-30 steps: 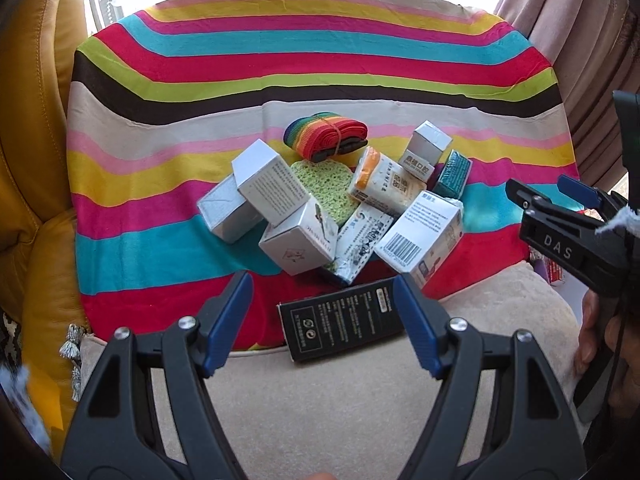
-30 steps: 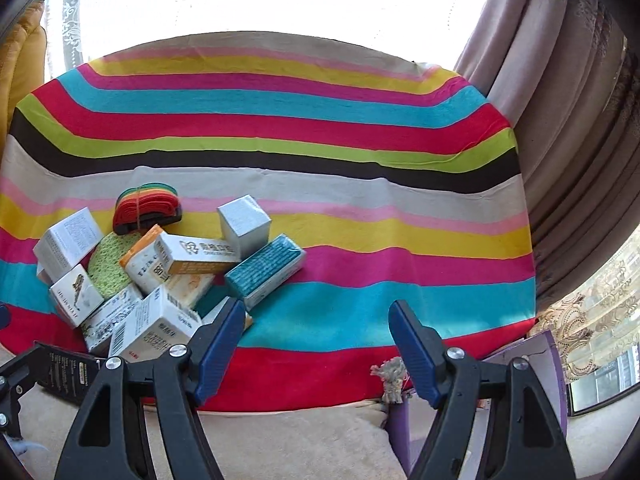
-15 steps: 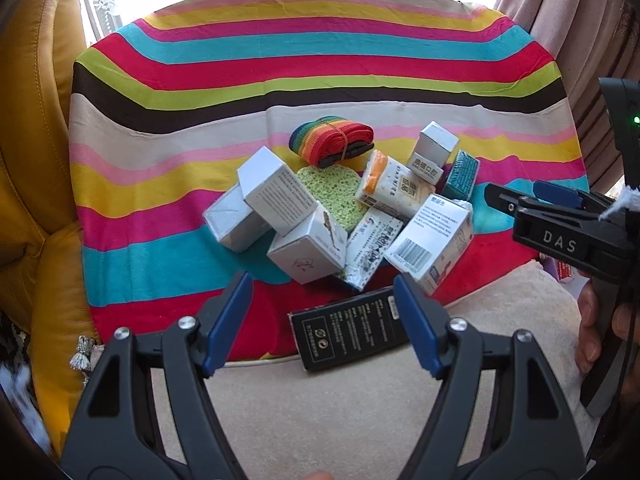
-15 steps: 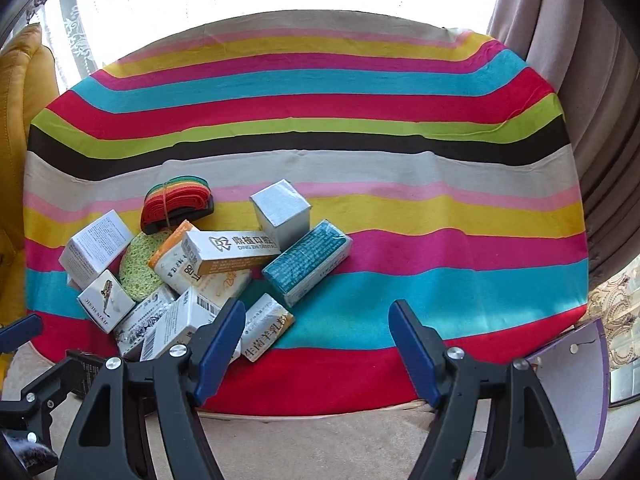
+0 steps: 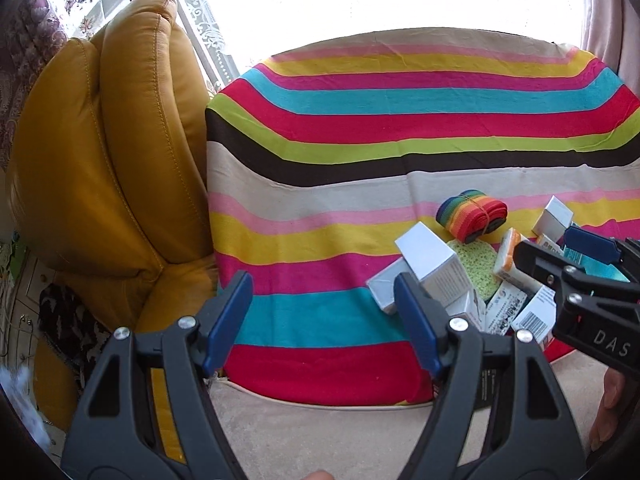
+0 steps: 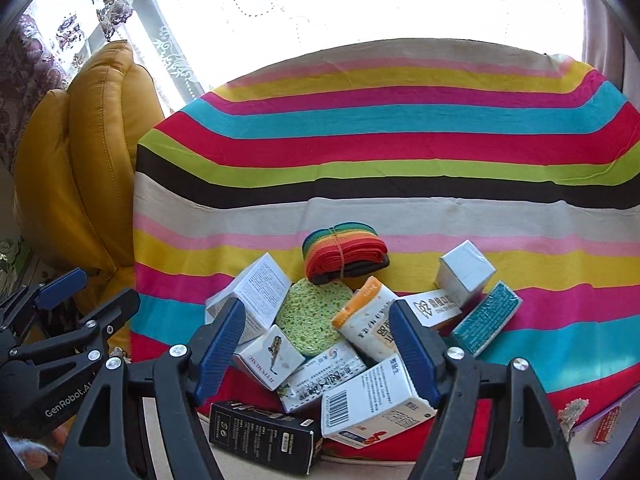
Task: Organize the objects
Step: 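Grasp the black box with the left gripper while the right gripper grasps the white red-printed box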
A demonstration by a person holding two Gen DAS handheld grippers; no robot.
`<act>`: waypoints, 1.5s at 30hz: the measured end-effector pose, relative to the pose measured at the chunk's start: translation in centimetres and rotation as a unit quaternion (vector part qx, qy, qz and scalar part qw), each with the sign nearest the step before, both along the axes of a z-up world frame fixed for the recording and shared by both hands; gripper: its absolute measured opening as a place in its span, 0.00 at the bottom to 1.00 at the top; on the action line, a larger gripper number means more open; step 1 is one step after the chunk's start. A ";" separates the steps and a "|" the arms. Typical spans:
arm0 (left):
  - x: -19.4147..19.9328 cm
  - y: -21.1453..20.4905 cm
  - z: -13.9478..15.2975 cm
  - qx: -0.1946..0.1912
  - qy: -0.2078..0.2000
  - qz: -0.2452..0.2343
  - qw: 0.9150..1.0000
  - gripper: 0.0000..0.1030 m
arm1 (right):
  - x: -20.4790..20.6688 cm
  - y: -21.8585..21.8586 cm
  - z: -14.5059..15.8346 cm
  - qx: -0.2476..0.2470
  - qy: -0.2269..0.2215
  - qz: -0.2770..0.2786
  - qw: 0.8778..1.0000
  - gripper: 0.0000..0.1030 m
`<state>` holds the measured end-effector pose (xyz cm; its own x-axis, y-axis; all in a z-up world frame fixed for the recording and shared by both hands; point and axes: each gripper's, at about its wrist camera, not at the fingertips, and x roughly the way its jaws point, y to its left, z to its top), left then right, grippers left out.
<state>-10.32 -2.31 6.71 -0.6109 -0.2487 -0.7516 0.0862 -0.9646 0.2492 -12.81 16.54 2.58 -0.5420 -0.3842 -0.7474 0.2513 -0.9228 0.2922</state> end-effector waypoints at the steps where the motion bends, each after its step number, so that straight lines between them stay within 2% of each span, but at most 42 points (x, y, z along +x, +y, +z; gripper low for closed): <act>1: 0.2 -0.1 0.0 -0.008 -0.002 0.002 1.000 0.74 | 0.1 -0.4 0.1 -0.006 0.004 0.005 1.000 0.73; 8: 2.2 -0.7 0.5 -0.058 -0.003 0.026 0.998 0.74 | 1.1 -2.5 0.1 -0.037 0.017 0.034 0.999 0.73; 11: 3.1 -0.6 0.9 -0.064 0.009 0.024 0.998 0.74 | 1.9 -2.8 0.4 -0.010 0.034 0.022 0.999 0.73; 14: 3.0 -0.6 0.6 -0.032 0.010 0.018 0.999 0.74 | 2.5 -2.5 0.5 0.029 0.042 0.008 0.999 0.73; 16: 1.9 -1.1 -0.2 0.042 -0.013 0.013 0.999 0.74 | 2.6 -1.4 0.4 0.062 0.044 -0.005 0.997 0.73; 18: 1.3 -1.6 -1.0 0.121 -0.042 0.018 0.992 0.74 | 2.7 0.4 0.1 0.083 0.040 -0.015 0.996 0.73; 20: 1.4 -0.4 -1.7 0.130 -0.063 -0.024 0.989 0.74 | 3.2 2.6 -0.5 0.106 0.032 -0.027 0.994 0.74; 21: 1.5 0.4 -2.3 0.144 -0.088 -0.055 0.984 0.75 | 3.4 3.9 -1.1 0.108 0.020 -0.033 0.993 0.75; 23: 1.5 1.6 -3.8 0.209 -0.144 -0.097 0.962 0.75 | 3.6 6.5 -2.3 0.093 -0.017 -0.039 0.995 0.75; 25: 1.4 2.7 -5.0 0.252 -0.175 -0.123 0.944 0.78 | 3.7 9.0 -3.5 0.067 -0.059 -0.058 0.994 0.75; 28: 1.2 4.5 -6.6 0.241 -0.196 -0.130 0.942 0.84 | 4.2 11.4 -4.5 0.034 -0.093 -0.054 0.994 0.75; 30: 0.7 5.1 -7.8 0.273 -0.228 -0.109 0.928 0.89 | 4.7 12.5 -4.7 0.048 -0.101 -0.064 0.992 0.75; 32: 0.5 5.7 -9.0 0.281 -0.250 -0.075 0.923 0.93 | 5.0 12.9 -4.3 0.069 -0.095 -0.079 0.990 0.76; 35: -0.2 7.3 -10.6 0.256 -0.256 -0.066 0.930 0.94 | 5.5 11.6 -3.2 0.102 -0.071 -0.060 0.990 0.80; 36: -0.2 7.7 -11.1 0.243 -0.258 -0.072 0.932 0.89 | 5.5 10.6 -3.0 0.115 -0.062 -0.043 0.990 0.82; 39: 0.5 7.2 -10.0 0.247 -0.226 -0.069 0.940 0.88 | 5.3 7.9 -2.8 0.136 -0.052 0.002 0.989 0.83; 41: 1.4 6.8 -8.5 0.237 -0.193 -0.070 0.950 0.88 | 4.7 6.8 -3.1 0.110 -0.071 0.028 0.991 0.84; 43: 2.3 5.9 -7.1 0.220 -0.159 -0.062 0.960 0.87 | 3.8 6.4 -3.8 0.072 -0.102 0.030 0.992 0.85; 45: 3.3 4.6 -6.1 0.224 -0.142 -0.060 0.962 0.88 | 3.1 6.2 -4.4 0.035 -0.134 0.021 0.990 0.85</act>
<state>-7.06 2.30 0.62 -0.3686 0.1983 -0.9082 -0.0421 -0.9796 -0.1967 -9.76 22.73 -1.86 -0.3050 -0.3435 -0.8882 0.2119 -0.9338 0.2884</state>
